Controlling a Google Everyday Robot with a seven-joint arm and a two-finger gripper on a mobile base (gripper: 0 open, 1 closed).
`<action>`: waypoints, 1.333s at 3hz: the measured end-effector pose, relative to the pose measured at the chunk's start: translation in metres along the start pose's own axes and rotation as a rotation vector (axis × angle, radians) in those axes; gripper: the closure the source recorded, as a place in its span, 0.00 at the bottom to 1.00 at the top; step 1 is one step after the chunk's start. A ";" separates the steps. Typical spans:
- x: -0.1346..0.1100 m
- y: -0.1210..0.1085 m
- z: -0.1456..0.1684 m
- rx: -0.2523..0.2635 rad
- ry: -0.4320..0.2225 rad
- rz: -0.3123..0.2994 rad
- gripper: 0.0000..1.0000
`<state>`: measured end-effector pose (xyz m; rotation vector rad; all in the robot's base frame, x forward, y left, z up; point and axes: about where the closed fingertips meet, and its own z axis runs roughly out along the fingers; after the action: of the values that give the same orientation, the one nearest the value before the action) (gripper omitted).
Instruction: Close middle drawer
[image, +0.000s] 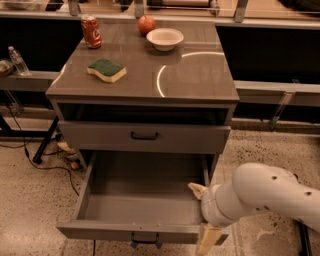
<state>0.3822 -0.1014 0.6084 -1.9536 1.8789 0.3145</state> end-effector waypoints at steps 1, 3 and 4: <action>-0.004 -0.007 0.045 0.028 -0.028 -0.026 0.00; 0.003 -0.021 0.113 0.079 -0.060 -0.035 0.00; 0.013 -0.021 0.143 0.094 -0.066 -0.021 0.00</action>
Offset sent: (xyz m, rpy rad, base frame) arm 0.0469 0.0615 -0.1011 0.0898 -0.1175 0.0137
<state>0.4211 -0.0499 0.4782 -1.8769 1.7969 0.2759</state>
